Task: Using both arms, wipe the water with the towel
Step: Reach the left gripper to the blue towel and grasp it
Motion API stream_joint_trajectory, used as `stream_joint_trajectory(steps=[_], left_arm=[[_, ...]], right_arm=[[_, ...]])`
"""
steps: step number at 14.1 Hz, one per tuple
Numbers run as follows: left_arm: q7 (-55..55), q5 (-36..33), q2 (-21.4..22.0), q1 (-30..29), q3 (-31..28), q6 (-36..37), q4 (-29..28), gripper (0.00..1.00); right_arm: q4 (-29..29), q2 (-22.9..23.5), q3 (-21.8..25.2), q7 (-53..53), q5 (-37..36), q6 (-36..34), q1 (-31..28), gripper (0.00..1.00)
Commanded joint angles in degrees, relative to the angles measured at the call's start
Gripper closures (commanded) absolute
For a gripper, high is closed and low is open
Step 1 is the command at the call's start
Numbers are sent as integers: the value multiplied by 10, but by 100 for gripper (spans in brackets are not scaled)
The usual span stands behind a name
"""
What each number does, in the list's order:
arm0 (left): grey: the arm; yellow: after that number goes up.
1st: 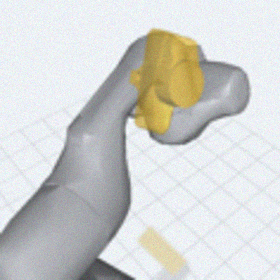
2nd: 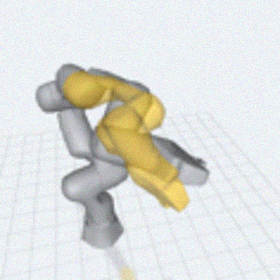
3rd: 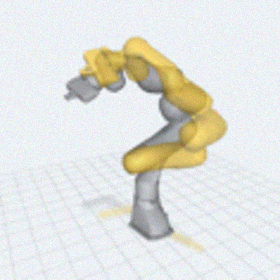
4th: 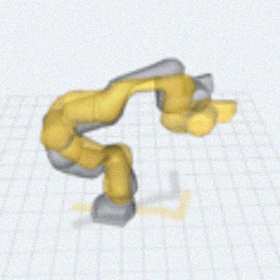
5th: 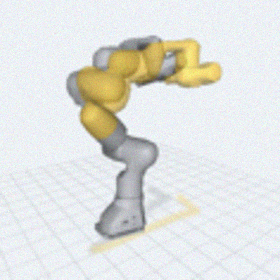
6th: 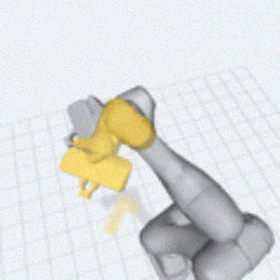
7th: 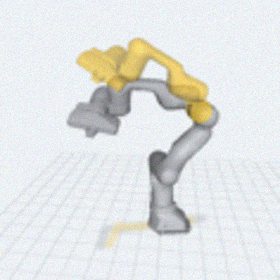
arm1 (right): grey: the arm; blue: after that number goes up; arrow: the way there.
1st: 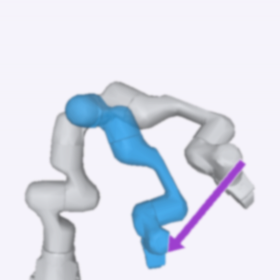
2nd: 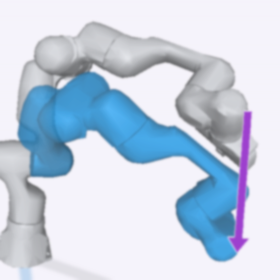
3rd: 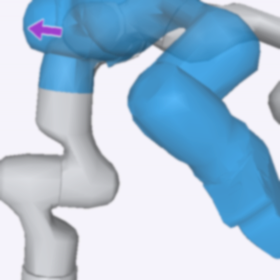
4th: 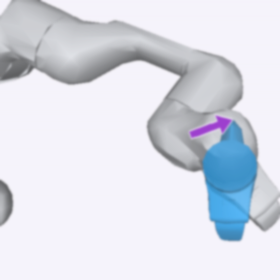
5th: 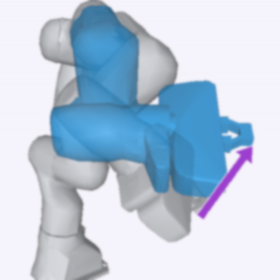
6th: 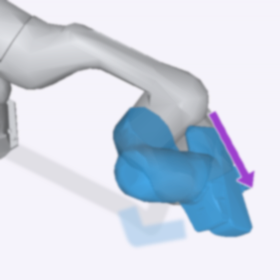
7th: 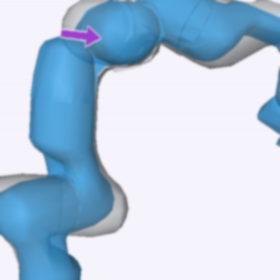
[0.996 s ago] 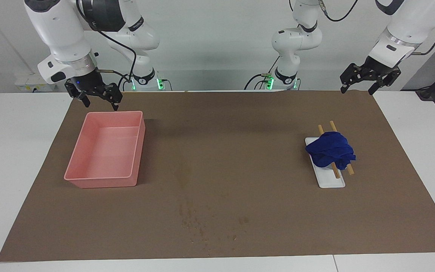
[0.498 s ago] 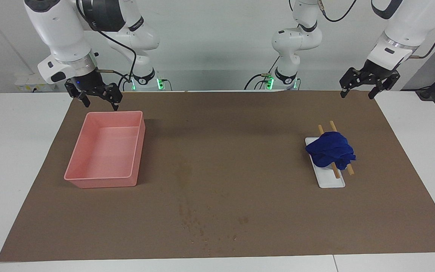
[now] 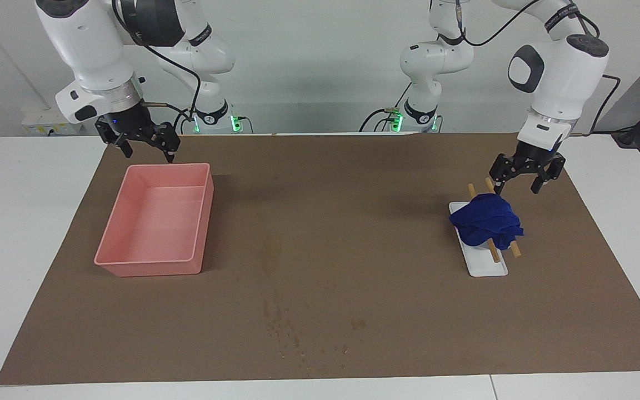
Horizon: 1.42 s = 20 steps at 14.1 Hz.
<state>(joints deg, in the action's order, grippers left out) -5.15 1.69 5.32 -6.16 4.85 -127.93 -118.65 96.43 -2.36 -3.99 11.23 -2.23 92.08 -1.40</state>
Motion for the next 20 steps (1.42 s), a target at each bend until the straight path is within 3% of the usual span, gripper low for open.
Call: stream_joint_trajectory(steps=[1,5,7,10,15,20], left_arm=[[49,-23,-29,-4,3,-52,-11,0],[77,-30,-61,-6,2,-133,-41,0],[86,-30,-65,-11,2,-130,-42,2],[109,-30,-65,-11,3,-118,-45,19],[117,-30,-66,-10,2,-99,-30,34],[117,-30,-70,-10,2,-70,-16,64]], right_arm=[[4,-5,-8,-8,-8,-1,-11,0],[4,-4,-8,-8,-8,-1,-11,0],[3,-5,-8,-8,-8,-1,-11,0],[3,-5,-8,-8,-8,-1,-11,0],[3,-5,-8,-8,-8,-1,-11,0],[3,-5,-8,-8,-8,-1,-11,0]])
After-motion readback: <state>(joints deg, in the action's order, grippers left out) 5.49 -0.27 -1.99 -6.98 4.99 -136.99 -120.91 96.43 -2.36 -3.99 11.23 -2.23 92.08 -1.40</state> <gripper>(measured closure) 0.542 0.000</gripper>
